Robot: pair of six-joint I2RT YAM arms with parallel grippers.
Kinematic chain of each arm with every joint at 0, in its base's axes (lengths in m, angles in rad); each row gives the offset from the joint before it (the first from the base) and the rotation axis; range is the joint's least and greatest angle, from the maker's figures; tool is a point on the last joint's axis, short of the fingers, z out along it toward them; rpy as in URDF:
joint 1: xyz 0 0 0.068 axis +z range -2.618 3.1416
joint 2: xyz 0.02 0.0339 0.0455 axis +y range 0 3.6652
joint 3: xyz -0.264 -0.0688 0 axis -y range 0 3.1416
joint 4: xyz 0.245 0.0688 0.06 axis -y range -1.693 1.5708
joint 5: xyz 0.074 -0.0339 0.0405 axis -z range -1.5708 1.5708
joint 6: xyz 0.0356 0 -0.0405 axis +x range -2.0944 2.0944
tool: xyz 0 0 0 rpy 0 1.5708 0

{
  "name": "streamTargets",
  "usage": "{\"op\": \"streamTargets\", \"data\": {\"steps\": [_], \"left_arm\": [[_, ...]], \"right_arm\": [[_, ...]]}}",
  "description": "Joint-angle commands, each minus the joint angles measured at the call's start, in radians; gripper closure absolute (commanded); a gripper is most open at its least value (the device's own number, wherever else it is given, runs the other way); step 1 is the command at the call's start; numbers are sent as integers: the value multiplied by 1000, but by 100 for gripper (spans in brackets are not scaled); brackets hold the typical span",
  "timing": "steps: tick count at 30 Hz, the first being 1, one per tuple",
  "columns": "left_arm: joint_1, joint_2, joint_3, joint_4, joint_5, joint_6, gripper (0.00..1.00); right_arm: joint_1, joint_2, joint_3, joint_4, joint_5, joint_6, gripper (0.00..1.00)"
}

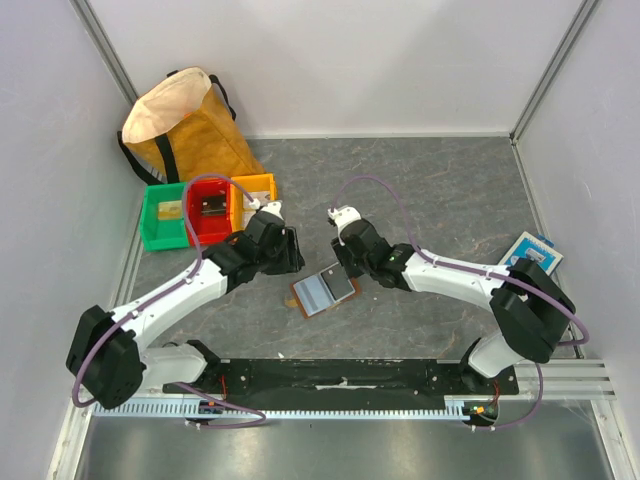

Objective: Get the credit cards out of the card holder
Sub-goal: Remove the credit card from the card holder.

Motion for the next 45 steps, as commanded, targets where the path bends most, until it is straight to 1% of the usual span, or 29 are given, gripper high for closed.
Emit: {"op": "streamTargets", "data": {"steps": [1,3,6,8,9,14,18,28,32,36,40,45], "left_arm": [[-20,-24,10,95,119,-78,41],[-31,-13,-21,173,184,-125,42],[-54,25,-62,279,224,-197,42],[-65,58,-84,348,250,-227,42],[-66,79,-87,365,268,-239,42],[-88,159,-102,439,265,-286,42],[-88,197,-135,503,236,-339,45],[-88,252,-168,519,141,-414,57],[-88,282,-170,520,138,-426,59],[-88,303,-185,542,127,-452,65],[-88,311,-205,558,127,-466,67],[-88,334,-228,623,150,-478,67]], "right_arm": [[-32,-8,-63,87,-130,61,65],[-46,-2,-92,119,-179,86,68],[-66,14,-134,182,-225,124,71],[-75,20,-160,209,-229,152,72],[-75,20,-178,228,-254,162,73],[-88,18,-249,279,-262,205,75],[-101,9,-285,289,-275,227,76],[-127,12,-321,303,-324,248,77],[-129,24,-329,314,-341,251,77],[-131,23,-330,317,-348,253,77],[-131,26,-330,315,-351,253,77],[-134,31,-332,318,-359,256,77]]}}
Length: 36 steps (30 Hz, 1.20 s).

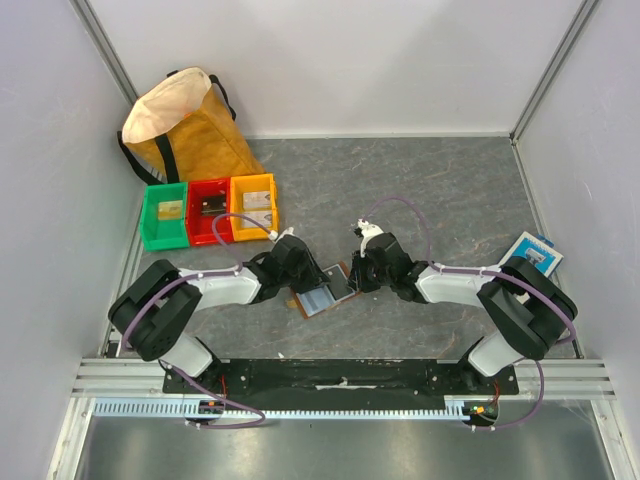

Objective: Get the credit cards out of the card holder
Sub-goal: Remove the credit card from the card holder.

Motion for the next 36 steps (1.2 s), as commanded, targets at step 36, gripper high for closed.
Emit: {"op": "streamTargets", "data": {"steps": [36], "left_arm": [[-1,-121,-197,135,46,-124,98]], "right_arm": [[-51,112,-8,-54,-47,66,81]]}}
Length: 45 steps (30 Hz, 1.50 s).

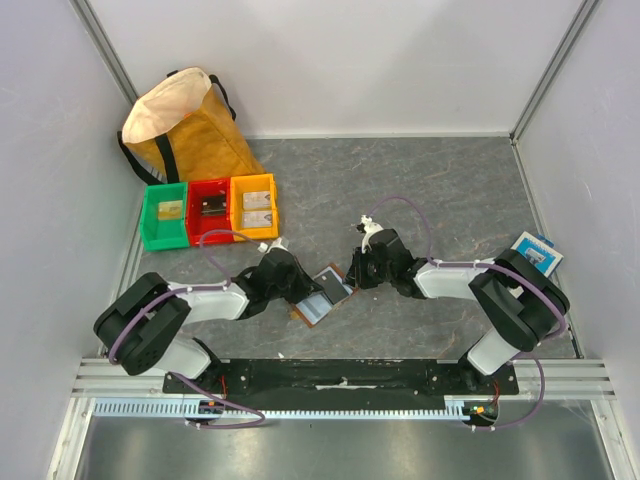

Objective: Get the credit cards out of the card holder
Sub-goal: Remove the credit card from the card holder.

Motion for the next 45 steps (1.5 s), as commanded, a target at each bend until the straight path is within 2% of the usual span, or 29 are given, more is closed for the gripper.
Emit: {"op": "streamTargets", "data": {"steps": [1,19,32,38,45], "left_arm": [[-1,-25,-21,-37,18,-39,98],[-3,-70,-66,-49,15,-101,94],[11,79,98,-83,73,43,98],[12,111,137,-97,106,70,98],[12,104,112,-95,98,53,98]], "right_arm": [[-8,56,-16,-117,37,-5,82],[-10,59,-13,-107,5,-5,82],[-10,-119,33,-44,-94,-92,80],[-8,-60,64,-19,-129,-76,80],[-29,26,25,19,-114,-24,81]]}}
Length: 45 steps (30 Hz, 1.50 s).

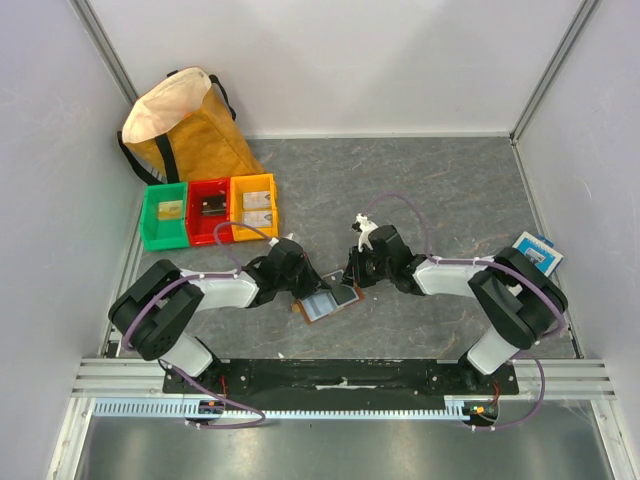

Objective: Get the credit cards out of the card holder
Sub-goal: Remove the credit card from the card holder.

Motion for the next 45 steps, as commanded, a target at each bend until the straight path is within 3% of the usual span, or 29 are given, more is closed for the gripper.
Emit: {"op": "streamTargets", "data": {"steps": [1,5,13,23,32,45], "left_arm": [[1,-2,-2,-24,-1,36,98],[4,-11,-14,-24,-17,18,96],[4,-63,-67,48,-47,-51,79],[4,-45,-59,94,-3,-55,80],[2,-31,-60,106,9,-55,90],[2,5,-62,102,14,-65,86]], "right_arm": [[-26,43,-19,37,-3,41,81],[-54,62,-53,21,1,69,82],[-68,91,-102,21,-12,102,83],[-71,103,-97,24,-28,106,83],[-74,109,-96,24,-29,105,84],[-77,106,-99,27,-35,107,84]]}}
